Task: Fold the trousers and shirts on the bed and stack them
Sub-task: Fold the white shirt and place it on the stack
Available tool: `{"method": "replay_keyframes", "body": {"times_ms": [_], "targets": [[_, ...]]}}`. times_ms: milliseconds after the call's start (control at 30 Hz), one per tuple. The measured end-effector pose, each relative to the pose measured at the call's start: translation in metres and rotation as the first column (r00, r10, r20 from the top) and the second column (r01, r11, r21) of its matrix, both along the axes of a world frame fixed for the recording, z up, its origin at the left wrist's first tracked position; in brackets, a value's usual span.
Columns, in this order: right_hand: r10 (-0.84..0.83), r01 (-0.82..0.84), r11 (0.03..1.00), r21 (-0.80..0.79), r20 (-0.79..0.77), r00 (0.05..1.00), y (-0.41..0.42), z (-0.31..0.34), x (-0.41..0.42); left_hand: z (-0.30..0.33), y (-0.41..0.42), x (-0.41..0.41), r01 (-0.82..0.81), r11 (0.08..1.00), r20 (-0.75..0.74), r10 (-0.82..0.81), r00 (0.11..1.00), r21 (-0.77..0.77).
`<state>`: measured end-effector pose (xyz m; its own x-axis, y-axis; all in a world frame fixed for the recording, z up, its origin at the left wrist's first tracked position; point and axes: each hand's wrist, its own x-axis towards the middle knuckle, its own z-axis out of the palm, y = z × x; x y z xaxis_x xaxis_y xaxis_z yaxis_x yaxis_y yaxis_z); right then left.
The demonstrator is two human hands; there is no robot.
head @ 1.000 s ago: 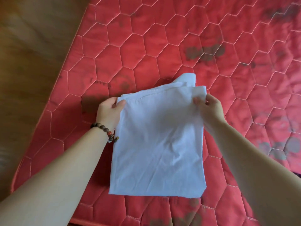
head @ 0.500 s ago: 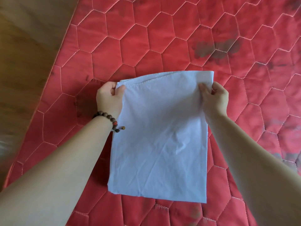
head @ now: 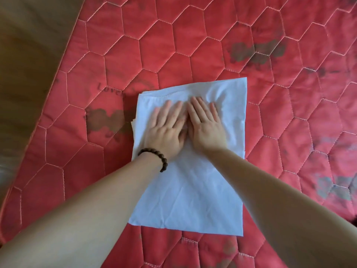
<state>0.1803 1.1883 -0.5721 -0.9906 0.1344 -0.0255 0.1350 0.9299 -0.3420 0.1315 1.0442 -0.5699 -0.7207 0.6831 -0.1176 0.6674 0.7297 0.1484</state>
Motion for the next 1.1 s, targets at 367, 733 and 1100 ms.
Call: {"method": "replay_keyframes", "body": {"times_ms": [367,733,1100], "targets": [[-0.438,0.419,0.894,0.156,0.116,0.891,0.050,0.017,0.071,0.011,-0.053,-0.008,-0.279,0.960,-0.007,0.279,0.960,-0.030],[-0.067,0.059,0.997,0.051,0.157,0.985,-0.069,0.004,0.107,0.005,-0.075,0.069,0.078,0.995,-0.005,-0.079,0.997,-0.056],[-0.222,0.203,0.973,0.110,0.196,0.955,-0.101,0.020,0.163,0.013,-0.102,0.088,0.232,0.973,-0.045,-0.233,0.972,-0.007]]}}
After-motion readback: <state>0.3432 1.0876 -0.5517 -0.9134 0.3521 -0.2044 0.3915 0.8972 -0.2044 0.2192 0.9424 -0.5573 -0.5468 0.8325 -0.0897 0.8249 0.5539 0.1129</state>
